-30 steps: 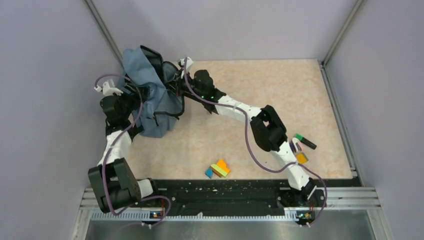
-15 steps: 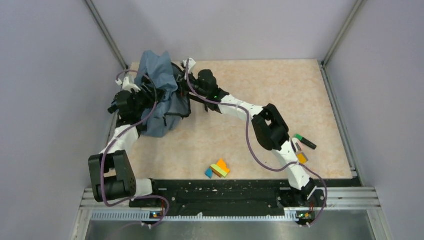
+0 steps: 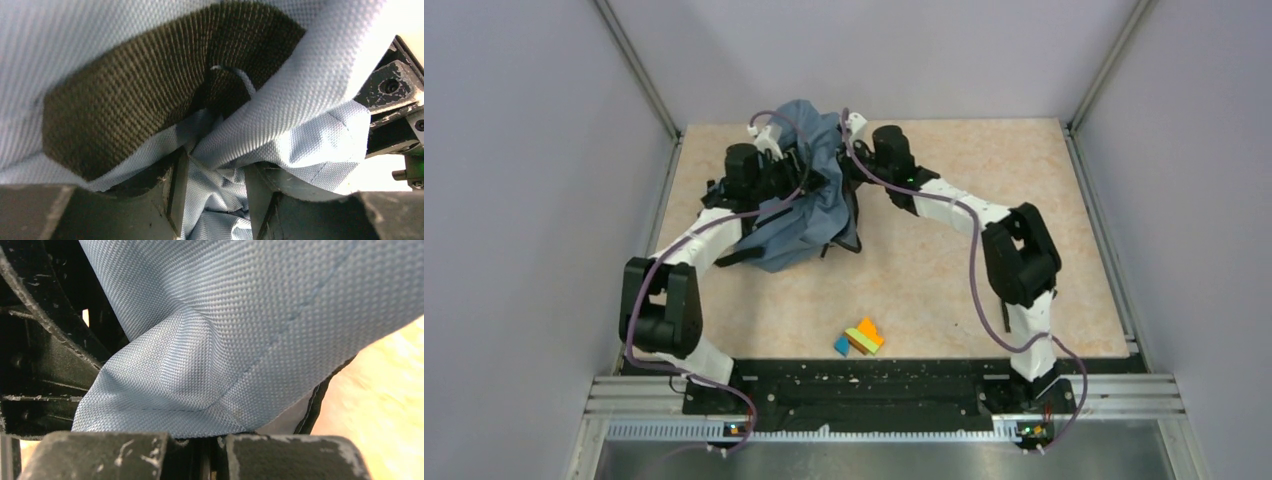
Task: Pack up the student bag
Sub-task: Adjust the student bag at the center of the board.
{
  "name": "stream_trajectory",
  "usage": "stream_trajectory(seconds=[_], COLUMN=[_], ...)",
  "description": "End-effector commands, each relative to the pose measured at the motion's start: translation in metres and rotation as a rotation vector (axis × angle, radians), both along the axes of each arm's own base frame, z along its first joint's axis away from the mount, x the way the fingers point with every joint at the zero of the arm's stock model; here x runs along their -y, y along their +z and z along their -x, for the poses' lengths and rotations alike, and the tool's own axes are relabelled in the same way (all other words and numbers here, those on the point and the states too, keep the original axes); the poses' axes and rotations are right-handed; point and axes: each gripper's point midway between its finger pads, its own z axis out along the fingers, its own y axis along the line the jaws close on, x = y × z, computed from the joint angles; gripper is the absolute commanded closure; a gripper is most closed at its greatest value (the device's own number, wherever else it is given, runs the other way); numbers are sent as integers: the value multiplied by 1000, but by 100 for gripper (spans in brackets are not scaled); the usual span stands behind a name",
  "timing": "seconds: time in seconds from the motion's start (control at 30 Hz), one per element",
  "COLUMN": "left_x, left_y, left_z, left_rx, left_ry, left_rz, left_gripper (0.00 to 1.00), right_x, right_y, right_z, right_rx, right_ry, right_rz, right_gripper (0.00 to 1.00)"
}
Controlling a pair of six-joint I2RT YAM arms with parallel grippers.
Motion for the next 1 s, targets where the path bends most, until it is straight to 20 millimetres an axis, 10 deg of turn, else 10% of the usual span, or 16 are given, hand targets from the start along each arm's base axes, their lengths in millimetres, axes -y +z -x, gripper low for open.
stream_trajectory(seconds=[0.0, 0.27, 0.47, 0.73, 0.97], left_x=[112, 178, 176, 71, -16], left_y=[68, 126, 152, 130, 67], left_z=[31, 29, 34, 12, -5], left_rx=[179, 333, 420, 351, 239], left_ry=[-412, -561, -534, -251, -4], left_rz=[142, 261, 302, 330, 65], left_gripper=[53, 55, 55, 49, 26], right_x=[-14, 31, 28, -8, -46], right_y=[137, 175, 192, 175, 139], right_z=[108, 118, 125, 96, 67], right_rx=[234, 347, 329, 265, 238], right_ry=[367, 317, 365, 355, 275], right_rz=[-187, -78, -87, -153, -146], right_gripper=[100, 100, 100, 100, 100])
